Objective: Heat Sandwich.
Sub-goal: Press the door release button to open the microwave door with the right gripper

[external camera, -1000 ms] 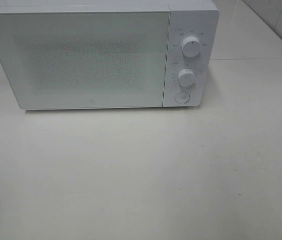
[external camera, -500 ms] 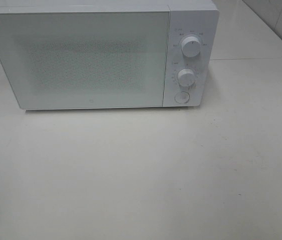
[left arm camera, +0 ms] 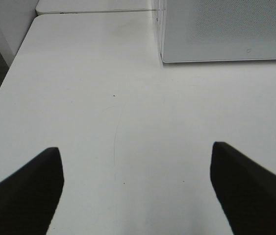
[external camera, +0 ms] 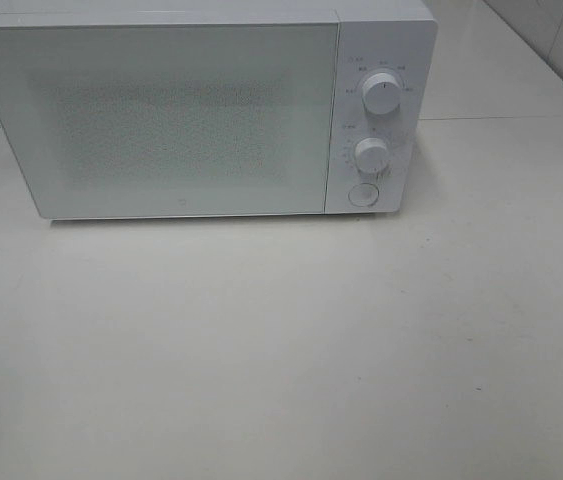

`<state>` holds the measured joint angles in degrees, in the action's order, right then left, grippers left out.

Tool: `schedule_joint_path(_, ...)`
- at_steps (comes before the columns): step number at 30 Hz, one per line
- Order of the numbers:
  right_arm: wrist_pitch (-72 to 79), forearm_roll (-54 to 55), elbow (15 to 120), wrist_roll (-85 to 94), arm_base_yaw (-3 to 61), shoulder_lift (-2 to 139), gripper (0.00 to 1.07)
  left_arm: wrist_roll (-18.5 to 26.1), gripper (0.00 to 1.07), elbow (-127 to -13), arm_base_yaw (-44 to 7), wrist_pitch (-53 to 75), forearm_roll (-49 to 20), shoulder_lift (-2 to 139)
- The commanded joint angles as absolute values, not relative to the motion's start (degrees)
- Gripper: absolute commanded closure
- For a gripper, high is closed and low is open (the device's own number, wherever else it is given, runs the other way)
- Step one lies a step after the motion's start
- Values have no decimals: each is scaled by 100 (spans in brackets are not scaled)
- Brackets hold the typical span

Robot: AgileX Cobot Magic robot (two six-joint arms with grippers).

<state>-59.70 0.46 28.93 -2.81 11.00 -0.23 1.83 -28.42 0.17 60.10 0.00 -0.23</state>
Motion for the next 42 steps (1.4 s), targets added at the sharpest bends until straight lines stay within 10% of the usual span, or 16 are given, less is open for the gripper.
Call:
schedule_joint_path(1, -5947, 0, 2882, -63, 1089, -178, 33, 160, 30, -2825, 23, 5942, -52, -120)
schedule_joint_path(42, -5942, -92, 2882, 0, 602, -178, 33, 160, 30, -2825, 23, 5942, -52, -120)
